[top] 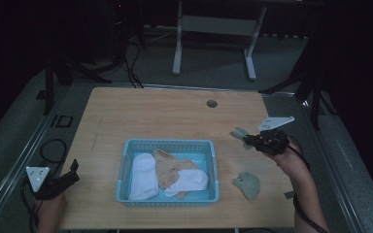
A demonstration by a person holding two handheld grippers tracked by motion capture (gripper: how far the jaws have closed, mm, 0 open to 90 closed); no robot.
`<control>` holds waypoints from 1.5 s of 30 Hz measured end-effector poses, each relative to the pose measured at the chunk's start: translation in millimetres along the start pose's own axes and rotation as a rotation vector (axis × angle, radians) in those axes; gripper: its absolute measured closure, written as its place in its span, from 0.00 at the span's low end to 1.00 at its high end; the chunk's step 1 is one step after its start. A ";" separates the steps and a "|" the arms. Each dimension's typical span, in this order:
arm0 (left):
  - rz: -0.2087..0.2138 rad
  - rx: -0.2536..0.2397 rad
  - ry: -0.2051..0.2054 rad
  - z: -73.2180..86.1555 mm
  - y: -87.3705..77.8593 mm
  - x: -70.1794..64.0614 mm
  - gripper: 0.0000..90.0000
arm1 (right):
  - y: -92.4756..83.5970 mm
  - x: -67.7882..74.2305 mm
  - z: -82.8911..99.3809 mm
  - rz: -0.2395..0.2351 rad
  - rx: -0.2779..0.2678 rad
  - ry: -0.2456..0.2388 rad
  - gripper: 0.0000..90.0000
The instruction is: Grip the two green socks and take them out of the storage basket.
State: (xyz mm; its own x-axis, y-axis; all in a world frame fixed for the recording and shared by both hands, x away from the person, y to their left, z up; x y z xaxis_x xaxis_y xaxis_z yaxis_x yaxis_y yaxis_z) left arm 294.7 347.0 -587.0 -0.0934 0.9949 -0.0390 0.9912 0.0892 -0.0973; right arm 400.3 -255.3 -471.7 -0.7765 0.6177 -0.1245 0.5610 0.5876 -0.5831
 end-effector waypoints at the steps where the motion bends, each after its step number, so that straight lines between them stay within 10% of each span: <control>1: 0.000 0.000 0.000 0.0 0.0 0.0 0.01 | 2.2 -2.2 5.3 0.004 0.000 0.012 0.95; 18: 0.000 0.002 0.000 0.1 0.1 -0.2 0.01 | 53.0 -1.4 82.0 -0.015 0.098 0.147 0.93; 23: -0.001 0.005 0.002 0.2 0.4 -0.2 0.01 | 61.3 8.6 92.1 -0.049 0.112 0.161 0.75; 45: -0.004 0.001 0.002 0.1 0.3 -0.4 0.01 | 11.6 -27.4 111.2 0.146 -0.060 0.310 0.22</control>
State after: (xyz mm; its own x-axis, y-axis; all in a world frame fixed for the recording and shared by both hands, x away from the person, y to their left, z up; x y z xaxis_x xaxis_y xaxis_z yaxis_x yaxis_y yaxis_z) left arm 295.0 346.6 -587.1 -0.0976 0.9945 -0.0367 0.9907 0.0936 -0.0983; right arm 396.1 -323.5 -564.4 -0.5677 0.8216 0.0519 0.6830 0.5052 -0.5275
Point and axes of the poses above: each handheld gripper's, and its own axes: y roughly forward along the jaws, z roughly out of its underside, x roughly to its left, the point moved 7 cm from there along y, roughly forward along the jaws, and after that the axes turned 9 degrees about -x, right-handed, at the moved point
